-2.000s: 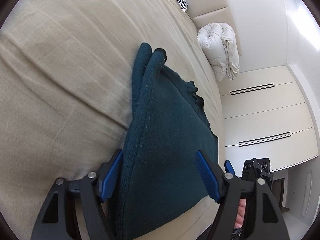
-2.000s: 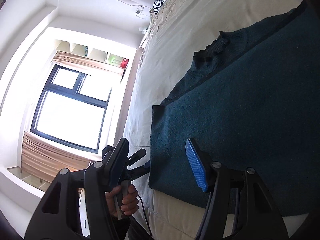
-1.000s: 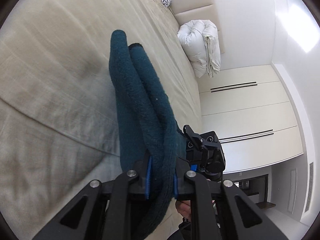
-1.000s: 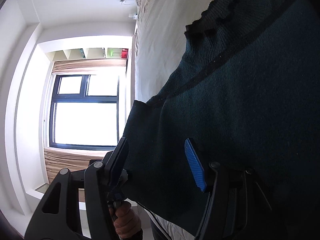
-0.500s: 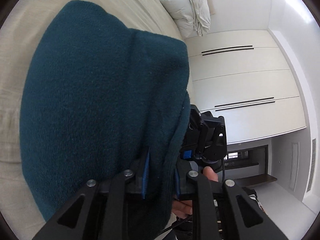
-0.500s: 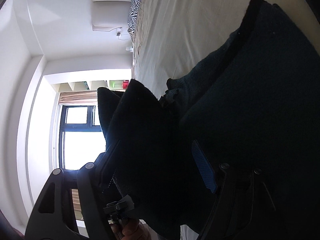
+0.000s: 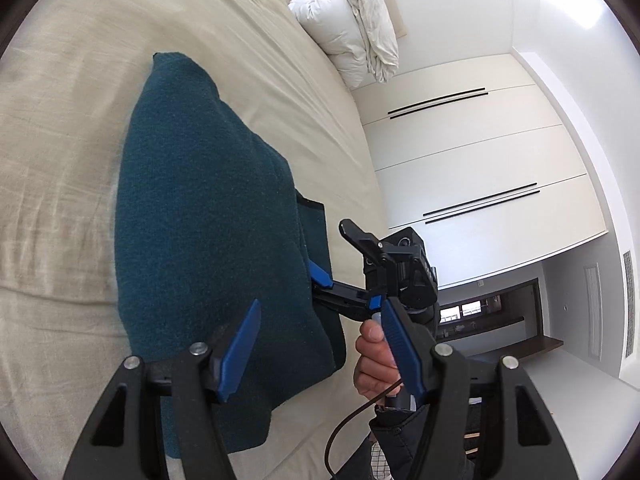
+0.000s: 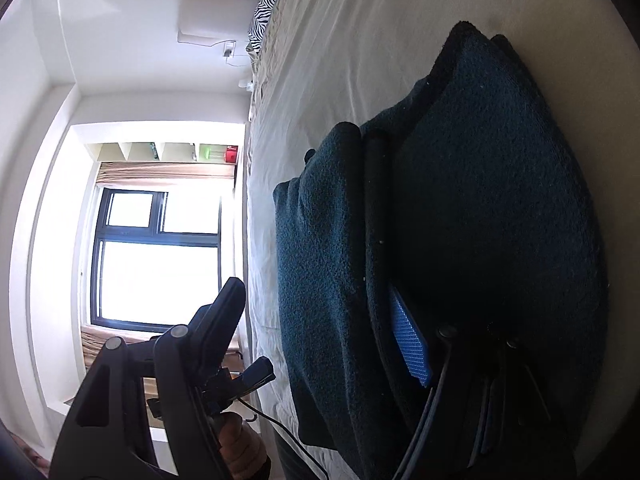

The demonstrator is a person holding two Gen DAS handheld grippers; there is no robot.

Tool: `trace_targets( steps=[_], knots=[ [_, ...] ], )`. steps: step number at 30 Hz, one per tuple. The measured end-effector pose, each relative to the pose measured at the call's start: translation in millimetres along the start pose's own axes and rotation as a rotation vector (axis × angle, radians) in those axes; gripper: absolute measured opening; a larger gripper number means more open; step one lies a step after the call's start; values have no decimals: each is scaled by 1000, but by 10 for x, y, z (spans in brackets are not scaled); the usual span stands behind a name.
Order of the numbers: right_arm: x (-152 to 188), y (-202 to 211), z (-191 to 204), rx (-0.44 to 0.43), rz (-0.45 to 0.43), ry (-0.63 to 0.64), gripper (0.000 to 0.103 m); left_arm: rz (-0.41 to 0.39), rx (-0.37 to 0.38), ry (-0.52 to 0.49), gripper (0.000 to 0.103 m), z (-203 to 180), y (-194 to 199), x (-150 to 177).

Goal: Fold small clothes
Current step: 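Grasp the folded bundle edge with the right tool and press it down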

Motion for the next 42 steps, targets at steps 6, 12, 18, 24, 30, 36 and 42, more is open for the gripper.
trace_targets(
  steps=[6, 12, 18, 24, 30, 36, 42],
  knots=[
    [74, -224, 113, 166, 32, 88, 61, -18, -31, 21, 65, 205, -2, -45],
    [171, -290, 174, 363, 22, 166, 16, -20, -22, 28, 65, 256, -12, -39],
    [208, -54, 297, 429, -42, 251, 13, 4, -40, -20, 65, 109, -100, -44],
    [191, 124, 218, 442, -100, 233, 13, 43, -41, -88, 65, -90, -298, -6],
    [214, 293, 197, 465, -122, 213, 13, 87, -42, -130, 65, -206, -496, 43],
    [260, 308, 247, 455, -132, 197, 13, 134, -63, -180, 65, -249, -600, 110],
    [237, 272, 85, 397, -145, 154, 13, 159, -121, -197, 64, -119, -725, 147]
  ],
)
Point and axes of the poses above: each gripper's, at about its wrist camera, not at the fingertips, and y roughly against the way its jaws point, z to its left, x to its underside, the point moved 5 cm from there along -y, roughly the way its jaws point, and after that the axes turned 3 degrees about -y, right-handed, at the moved point
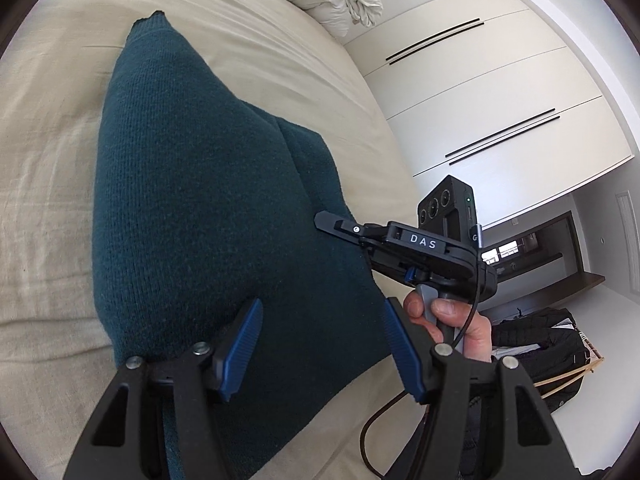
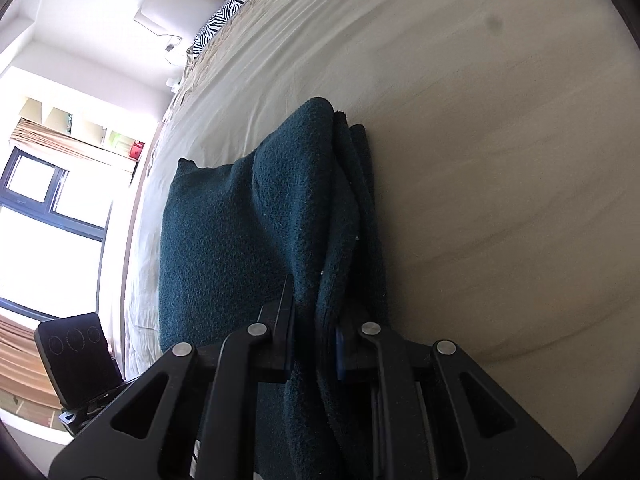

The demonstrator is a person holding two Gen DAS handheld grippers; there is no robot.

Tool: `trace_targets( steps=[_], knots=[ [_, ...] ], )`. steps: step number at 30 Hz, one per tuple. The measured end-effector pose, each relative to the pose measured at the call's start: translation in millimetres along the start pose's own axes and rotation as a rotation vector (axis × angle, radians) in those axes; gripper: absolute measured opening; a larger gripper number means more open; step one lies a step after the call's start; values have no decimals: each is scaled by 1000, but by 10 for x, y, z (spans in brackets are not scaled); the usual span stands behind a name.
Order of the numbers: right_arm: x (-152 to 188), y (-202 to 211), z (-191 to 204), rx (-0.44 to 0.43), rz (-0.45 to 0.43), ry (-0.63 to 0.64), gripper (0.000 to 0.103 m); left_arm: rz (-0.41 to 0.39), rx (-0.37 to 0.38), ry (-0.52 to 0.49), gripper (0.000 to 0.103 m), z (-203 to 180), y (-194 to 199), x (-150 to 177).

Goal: Fold small clothes
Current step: 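Grasp the folded bundle edge with the right tool and press it down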

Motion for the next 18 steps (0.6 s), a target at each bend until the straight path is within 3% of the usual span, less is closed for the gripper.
trace_targets(
  steps=[4, 8, 14, 18],
  knots=[
    [15, 116, -134, -107, -5, -92, 16, 7, -5, 4, 63, 57, 16, 41],
    [86, 329, -79, -117, -49, -117, 17, 6, -2, -6, 63, 74, 68, 60],
    [387, 596, 55, -44, -73, -13, 17, 5, -5, -8, 63, 114, 43, 120],
    [599, 610, -114, -26, -54, -23, 17, 13, -14, -18, 63, 70, 29, 155]
  ],
)
Point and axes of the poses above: each gripper's, at about its wrist camera, not at the fingertips, and y roughly against the way its jaws point, z to its left, x to its underside, the point moved 5 cm from there along -y, roughly the way its jaws point, and after that the axes turned 3 degrees about -y, right-handed, at the moved point
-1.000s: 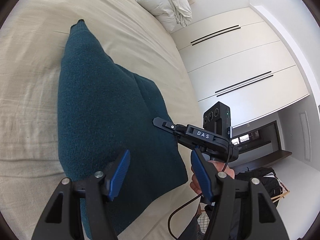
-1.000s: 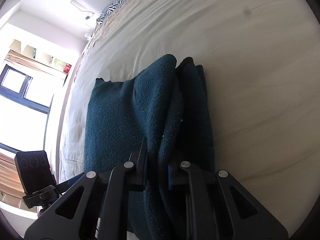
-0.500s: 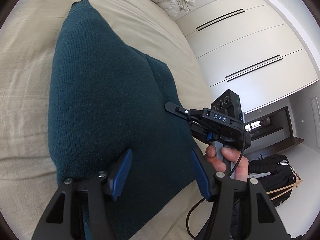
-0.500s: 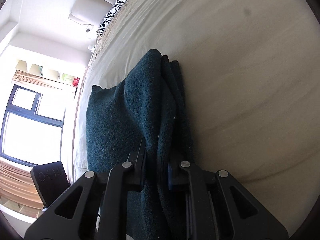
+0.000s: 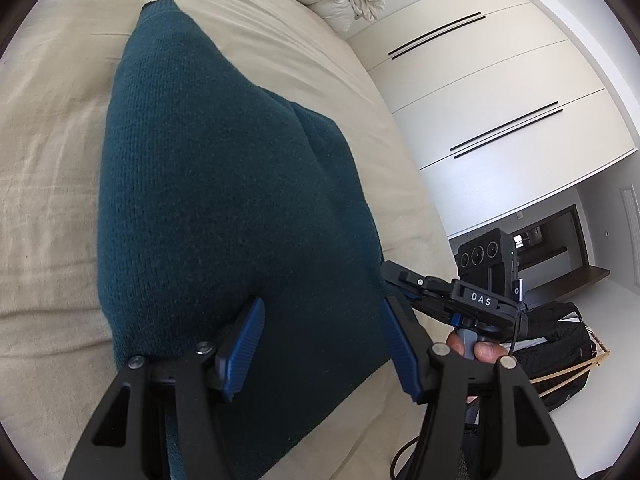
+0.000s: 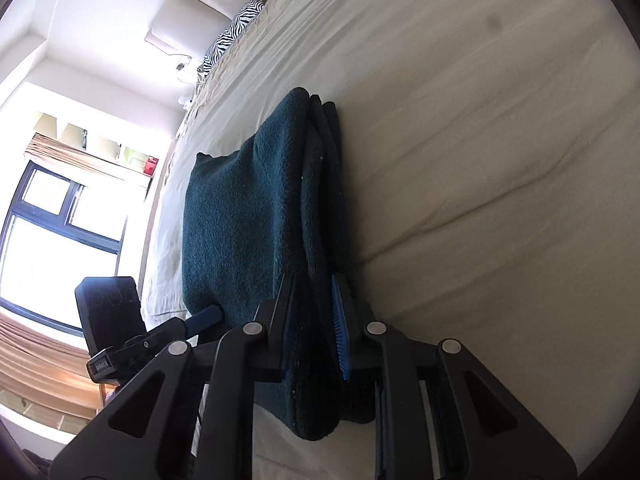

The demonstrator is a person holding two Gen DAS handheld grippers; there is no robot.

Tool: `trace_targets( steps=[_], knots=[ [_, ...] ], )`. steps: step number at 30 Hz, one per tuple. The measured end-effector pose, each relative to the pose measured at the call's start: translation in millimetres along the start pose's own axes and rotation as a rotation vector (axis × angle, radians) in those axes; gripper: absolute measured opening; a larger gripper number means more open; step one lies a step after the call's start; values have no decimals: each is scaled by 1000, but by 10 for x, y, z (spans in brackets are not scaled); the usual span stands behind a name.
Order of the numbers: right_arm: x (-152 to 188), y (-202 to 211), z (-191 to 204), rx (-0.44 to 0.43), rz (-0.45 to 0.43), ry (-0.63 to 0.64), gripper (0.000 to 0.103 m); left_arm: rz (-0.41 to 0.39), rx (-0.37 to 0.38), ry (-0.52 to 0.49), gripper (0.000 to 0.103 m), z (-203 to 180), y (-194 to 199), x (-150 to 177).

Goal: Fold small clothes
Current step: 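Grasp the folded bundle edge with the right tool and press it down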

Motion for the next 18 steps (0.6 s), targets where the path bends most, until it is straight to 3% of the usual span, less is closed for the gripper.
trace_targets(
  steps=[18],
  knots=[
    [401, -58, -367, 54, -21, 40, 17, 10, -3, 5, 63, -84, -154, 31]
  ],
)
Point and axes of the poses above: each gripper's, at about its wrist camera, not at the fingertips, and y roughly against the way its jaws point, z to its left, x to its underside, the point moved 5 cm from there along -y, roughly the way its jaws point, and after that the axes turned 3 degrees about -y, right-handed, at the moved point
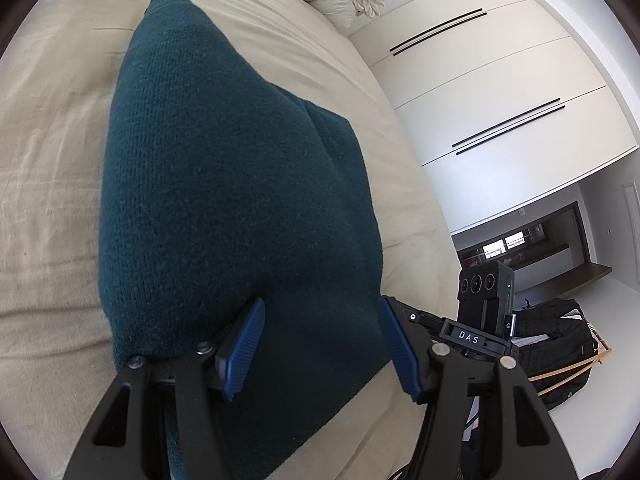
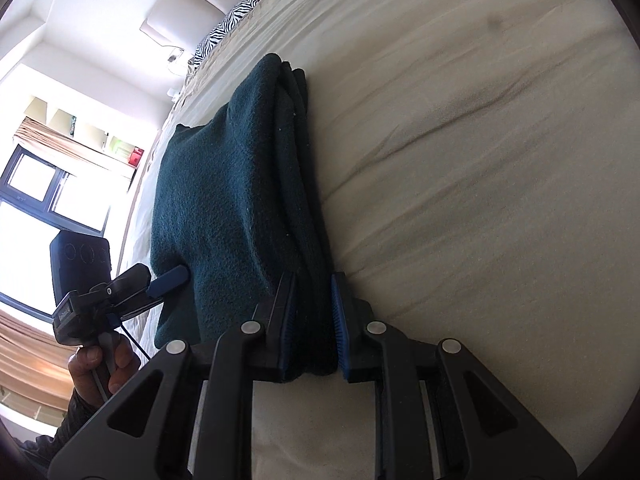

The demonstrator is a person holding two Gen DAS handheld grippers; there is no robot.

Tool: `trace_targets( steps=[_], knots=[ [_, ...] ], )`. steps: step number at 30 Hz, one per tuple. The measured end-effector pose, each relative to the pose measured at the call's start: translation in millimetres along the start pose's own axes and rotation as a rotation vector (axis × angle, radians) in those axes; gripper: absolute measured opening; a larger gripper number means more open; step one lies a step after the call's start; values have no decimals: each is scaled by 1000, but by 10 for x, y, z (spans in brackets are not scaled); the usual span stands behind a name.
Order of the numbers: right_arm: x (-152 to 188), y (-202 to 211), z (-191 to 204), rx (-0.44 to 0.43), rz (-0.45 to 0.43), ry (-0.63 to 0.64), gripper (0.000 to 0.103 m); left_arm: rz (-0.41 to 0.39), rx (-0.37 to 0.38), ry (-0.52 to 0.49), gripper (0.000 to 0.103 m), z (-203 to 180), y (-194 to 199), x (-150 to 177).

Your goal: Fold small clothes

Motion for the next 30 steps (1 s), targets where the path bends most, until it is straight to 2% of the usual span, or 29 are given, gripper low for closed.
trace_targets(
  steps=[6, 11, 13, 16, 18, 19, 20, 21, 24, 26, 29, 30],
  knots=[
    [39, 29, 127, 67, -3, 48, 19, -48, 13, -7, 63, -33, 172, -200],
    [-44, 289, 269, 118, -43, 88, 19, -98, -30, -43, 63, -39, 264, -584],
    [-169, 416, 361, 102, -74, 108, 19, -106, -31, -51, 63, -18, 238, -750],
    [-444, 515, 545, -2, -106, 114, 19, -88, -37, -28, 61, 95, 109, -995],
    [-648, 442, 698, -106, -87, 115, 19, -47, -43, 11, 56, 242, -22, -1099],
    [-750, 377, 776, -144, -78, 125, 19, -34, -51, 35, 47, 320, -69, -1134],
    [-842, 292, 839, -166, -62, 132, 19, -27, -49, 58, 39, 378, -96, -1154],
    [-925, 186, 886, -190, -34, 130, 19, -24, -41, 73, 37, 416, -110, -1167],
    [-1151, -148, 936, -246, 19, 93, 19, -19, -67, 50, 25, 469, -134, -1128],
    [-1290, -390, 914, -275, 59, 45, 19, -19, -112, 58, 5, 554, -174, -1107],
    [-1424, -714, 804, -268, 115, -18, 19, -18, -62, 109, 6, 675, -206, -1089],
    [-1439, -830, 732, -236, 142, -37, 19, -15, -71, 98, 6, 665, -209, -1086]
  ],
)
Point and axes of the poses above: each gripper's, at about its wrist camera, not at the fingertips, and y roughly against the way its jaws point, z to its left, x to its underside, the point moved 5 cm from there along -y, roughly the way its jaws point, and after that the axes turned 3 degrees about -y, right-handed, at the moved point
